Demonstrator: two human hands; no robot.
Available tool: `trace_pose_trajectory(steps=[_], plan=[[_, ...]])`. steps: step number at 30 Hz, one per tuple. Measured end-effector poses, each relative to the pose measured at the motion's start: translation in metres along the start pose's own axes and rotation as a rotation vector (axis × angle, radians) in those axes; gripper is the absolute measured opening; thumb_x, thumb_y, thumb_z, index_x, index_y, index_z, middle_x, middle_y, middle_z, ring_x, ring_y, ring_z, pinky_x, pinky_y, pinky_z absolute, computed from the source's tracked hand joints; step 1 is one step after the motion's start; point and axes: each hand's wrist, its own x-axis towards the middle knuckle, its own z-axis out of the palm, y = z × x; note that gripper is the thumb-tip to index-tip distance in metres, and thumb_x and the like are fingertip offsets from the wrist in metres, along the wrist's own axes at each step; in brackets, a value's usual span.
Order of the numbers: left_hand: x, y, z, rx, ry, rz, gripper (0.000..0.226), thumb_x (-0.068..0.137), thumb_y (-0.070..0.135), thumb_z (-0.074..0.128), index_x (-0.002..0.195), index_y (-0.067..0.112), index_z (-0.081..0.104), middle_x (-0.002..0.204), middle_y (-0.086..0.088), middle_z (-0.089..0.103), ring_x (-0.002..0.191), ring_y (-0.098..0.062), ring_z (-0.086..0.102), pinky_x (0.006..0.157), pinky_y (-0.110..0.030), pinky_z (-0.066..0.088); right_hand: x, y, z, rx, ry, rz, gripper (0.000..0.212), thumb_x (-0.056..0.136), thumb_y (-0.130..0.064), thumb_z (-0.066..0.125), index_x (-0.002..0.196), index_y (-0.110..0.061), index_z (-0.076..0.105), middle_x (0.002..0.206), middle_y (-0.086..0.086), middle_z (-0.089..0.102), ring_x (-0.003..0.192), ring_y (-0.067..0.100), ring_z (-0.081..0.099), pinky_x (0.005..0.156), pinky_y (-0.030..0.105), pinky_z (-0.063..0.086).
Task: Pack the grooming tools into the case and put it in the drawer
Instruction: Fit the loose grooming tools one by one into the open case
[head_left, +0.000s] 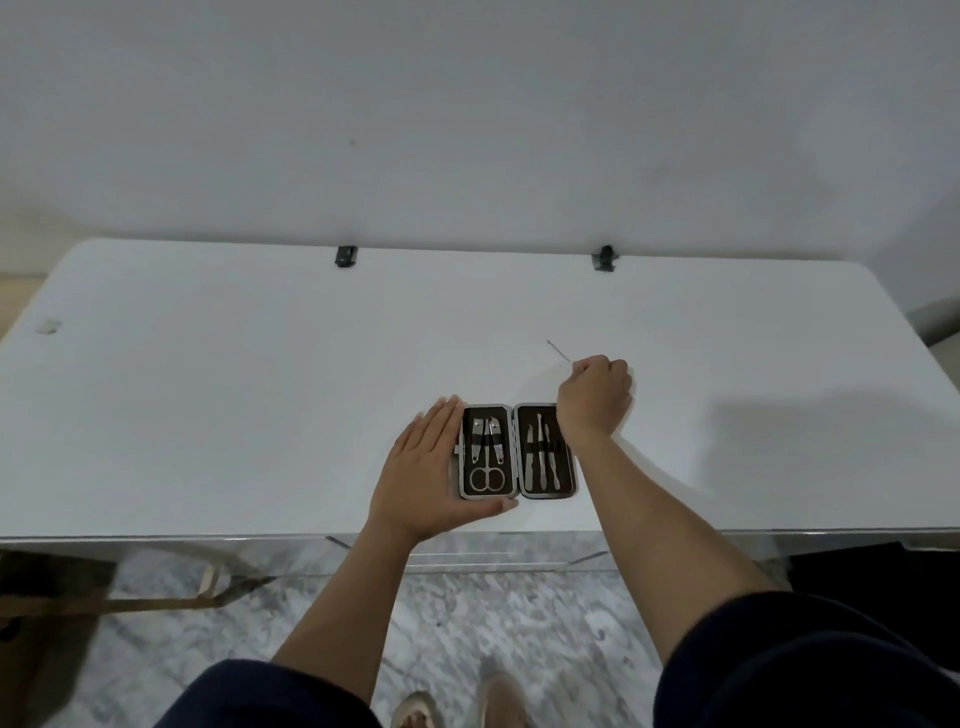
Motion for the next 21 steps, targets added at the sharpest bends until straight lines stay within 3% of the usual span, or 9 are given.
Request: trace_pose_trajectory(steps=[7, 10, 13, 16, 21], plan=[[-0.002, 0.000, 0.000, 0.007, -0.012, -0.016, 0.121, 0.057, 0.090, 0.047, 0.148, 0.019, 0.009, 0.157, 0.007, 0.009, 0.142, -0.003, -0.001, 0.117, -0.027, -0.001, -0.038, 0.022, -0.016, 0.328, 0.055, -0.039, 0.012, 0.091, -0.003, 0.044, 0.088, -0.007, 0.055, 0.097, 0.012, 0.056, 0.085, 0.020, 0.049, 0.075, 0.028, 0.039], [-0.003, 0.002, -0.002, 0.001, -0.016, -0.007, 0.121, 0.058, 0.089, 0.047, 0.148, 0.018, 0.008, 0.157, 0.005, 0.010, 0.142, -0.004, 0.000, 0.116, -0.027, -0.003, -0.057, 0.033, -0.025, 0.423, 0.036, -0.057, 0.010, 0.091, -0.004, 0.048, 0.088, -0.008, 0.056, 0.092, 0.006, 0.054, 0.083, 0.018, 0.051, 0.075, 0.024, 0.040], [-0.004, 0.003, -0.004, 0.004, -0.011, 0.000, 0.121, 0.058, 0.089, 0.047, 0.148, 0.017, 0.009, 0.157, 0.004, 0.010, 0.143, -0.006, 0.001, 0.116, -0.028, -0.002, -0.075, 0.048, -0.035, 0.413, 0.046, -0.130, 0.014, 0.091, -0.005, 0.052, 0.096, -0.002, 0.064, 0.093, 0.007, 0.055, 0.084, 0.016, 0.052, 0.077, 0.018, 0.039], [-0.006, 0.004, -0.004, 0.004, -0.009, 0.003, 0.120, 0.059, 0.088, 0.048, 0.148, 0.017, 0.009, 0.157, 0.003, 0.011, 0.143, -0.007, 0.002, 0.116, -0.027, -0.002, -0.092, 0.065, -0.044, 0.379, 0.028, -0.223, 0.016, 0.089, -0.003, 0.055, 0.099, -0.001, 0.068, 0.089, 0.005, 0.054, 0.082, 0.020, 0.056, 0.077, 0.025, 0.046], [-0.007, 0.004, -0.005, 0.047, -0.054, 0.019, 0.121, 0.061, 0.089, 0.042, 0.148, 0.013, 0.003, 0.157, -0.001, 0.005, 0.143, -0.010, -0.003, 0.116, -0.030, -0.004, -0.116, 0.081, -0.057, 0.241, -0.037, -0.356, 0.016, 0.088, -0.005, 0.057, 0.098, -0.003, 0.070, 0.081, 0.001, 0.048, 0.077, 0.019, 0.053, 0.073, 0.024, 0.045]])
